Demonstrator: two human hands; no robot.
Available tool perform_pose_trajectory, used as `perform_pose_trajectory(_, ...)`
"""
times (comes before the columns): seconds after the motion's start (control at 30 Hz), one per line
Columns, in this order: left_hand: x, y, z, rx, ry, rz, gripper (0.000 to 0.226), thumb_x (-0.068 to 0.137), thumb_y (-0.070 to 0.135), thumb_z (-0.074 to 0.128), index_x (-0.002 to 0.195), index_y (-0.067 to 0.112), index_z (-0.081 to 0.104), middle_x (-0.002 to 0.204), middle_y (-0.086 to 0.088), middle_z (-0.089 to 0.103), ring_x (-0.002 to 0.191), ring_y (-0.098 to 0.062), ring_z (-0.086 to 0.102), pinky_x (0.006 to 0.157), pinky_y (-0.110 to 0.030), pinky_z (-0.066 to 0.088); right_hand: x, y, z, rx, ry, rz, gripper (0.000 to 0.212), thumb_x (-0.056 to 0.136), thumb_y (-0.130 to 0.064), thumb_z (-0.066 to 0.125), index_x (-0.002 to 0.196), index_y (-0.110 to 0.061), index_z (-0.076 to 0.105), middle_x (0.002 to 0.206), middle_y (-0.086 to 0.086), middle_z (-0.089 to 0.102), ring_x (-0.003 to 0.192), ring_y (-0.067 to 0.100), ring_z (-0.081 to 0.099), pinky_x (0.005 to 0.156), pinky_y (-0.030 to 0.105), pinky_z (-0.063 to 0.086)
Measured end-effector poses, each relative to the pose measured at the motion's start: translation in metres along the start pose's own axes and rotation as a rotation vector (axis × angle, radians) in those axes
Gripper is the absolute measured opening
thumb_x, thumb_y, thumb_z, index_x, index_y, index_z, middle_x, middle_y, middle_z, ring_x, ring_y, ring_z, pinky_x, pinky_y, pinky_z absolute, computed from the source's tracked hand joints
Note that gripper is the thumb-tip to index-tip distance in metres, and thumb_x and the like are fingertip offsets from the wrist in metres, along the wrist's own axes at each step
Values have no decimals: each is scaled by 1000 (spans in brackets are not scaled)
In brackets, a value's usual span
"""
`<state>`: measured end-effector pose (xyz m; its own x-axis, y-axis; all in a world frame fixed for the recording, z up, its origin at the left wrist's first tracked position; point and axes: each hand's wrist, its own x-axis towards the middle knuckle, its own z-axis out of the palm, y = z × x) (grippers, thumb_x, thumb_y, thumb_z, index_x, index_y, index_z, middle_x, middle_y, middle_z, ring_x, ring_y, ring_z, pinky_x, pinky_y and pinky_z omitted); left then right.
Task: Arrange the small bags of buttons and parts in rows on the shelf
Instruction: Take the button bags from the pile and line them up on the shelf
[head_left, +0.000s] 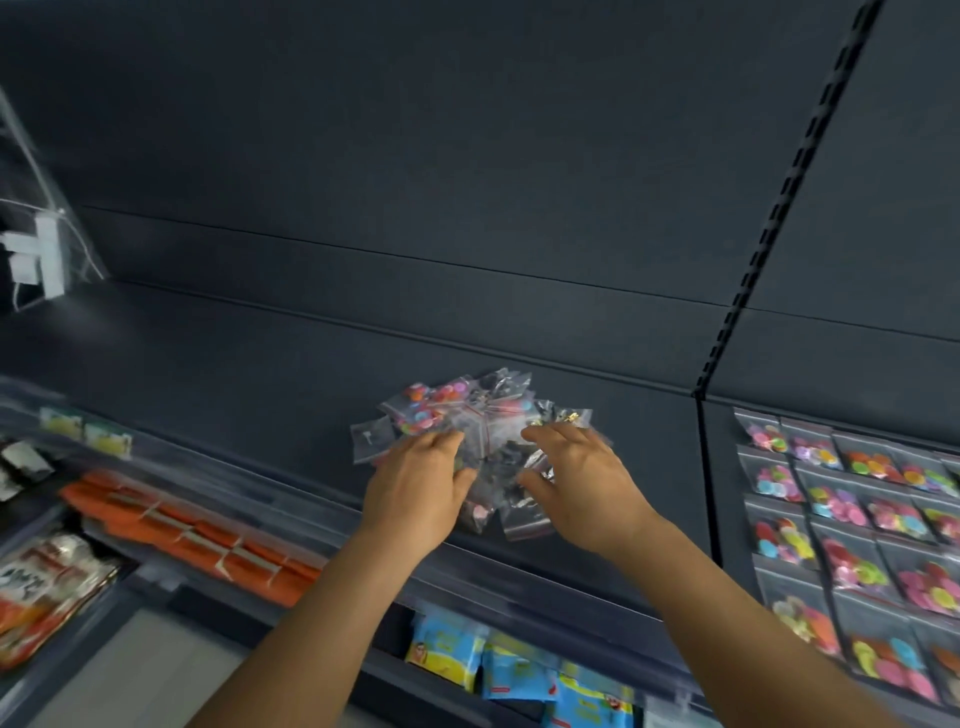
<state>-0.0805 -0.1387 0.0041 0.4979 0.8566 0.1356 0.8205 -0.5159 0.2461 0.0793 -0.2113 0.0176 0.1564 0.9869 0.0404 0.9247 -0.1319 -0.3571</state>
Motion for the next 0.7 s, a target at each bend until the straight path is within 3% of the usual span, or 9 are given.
perform_pose_trajectory(0.3,20,-49,12,23,-21,-121,49,98,35,43,144,20,37,142,0,46,130,-20,41,107,-34,37,42,-19,16,-13,-50,-53,51,96,-32,47,144,-21,34,147,1,40,137,22,31,113,33,26)
perform_pose_trajectory(0.47,38,-55,15,1,-1,-71,46,99,31,42,143,17,39,143,-1,45,131,-21,41,109,-32,34,71,-27,20,4,-47,-100,50,96,-30,46,144,-21,34,147,2,38,137,22,31,115,33,25)
perform_pose_trajectory(0.7,80,-67,20,-31,-40,-143,45,99,30,38,144,23,36,137,-3,48,123,-25,44,104,-38,37,124,-28,26,7,-30,-138,41,97,-28,44,137,-18,45,139,6,47,130,25,39,109,30,29)
